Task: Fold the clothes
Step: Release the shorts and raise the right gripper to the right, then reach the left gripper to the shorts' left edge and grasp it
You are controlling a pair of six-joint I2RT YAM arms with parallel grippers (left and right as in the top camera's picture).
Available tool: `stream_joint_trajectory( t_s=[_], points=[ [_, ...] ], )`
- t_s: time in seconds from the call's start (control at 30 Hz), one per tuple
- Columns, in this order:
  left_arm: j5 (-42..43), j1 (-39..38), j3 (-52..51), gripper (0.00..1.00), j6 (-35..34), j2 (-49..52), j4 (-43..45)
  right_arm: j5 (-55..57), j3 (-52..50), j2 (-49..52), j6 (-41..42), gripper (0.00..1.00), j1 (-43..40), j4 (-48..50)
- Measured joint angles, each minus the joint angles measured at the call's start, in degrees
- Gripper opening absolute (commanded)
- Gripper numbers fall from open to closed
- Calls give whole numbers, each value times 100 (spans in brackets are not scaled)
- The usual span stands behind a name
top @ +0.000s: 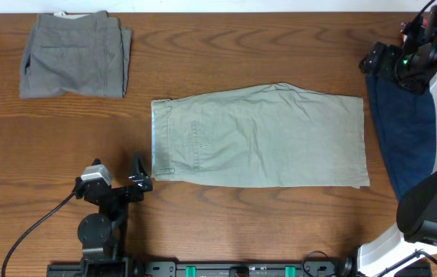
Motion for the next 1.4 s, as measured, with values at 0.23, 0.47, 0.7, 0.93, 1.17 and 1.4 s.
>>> stream_joint_trajectory(
  t_s=[0.23,0.47,0.7,0.93,1.17,1.4],
  points=[
    [0,0,0,98,0,0,0,9,0,0,0,99,2,0],
    [0,0,0,98,0,0,0,13,0,0,2,99,2,0],
    [238,0,0,98,-455,0,33,15,0,0,0,99,2,-4],
    [509,0,0,98,-997,0,72,13,0,0,0,99,2,-9],
    [975,0,17,98,-1165,4,197,15,0,2,2,99,2,-11],
    [1067,0,1207,98,-964,1012,-345,17,0,2,2,99,2,-20]
  ],
)
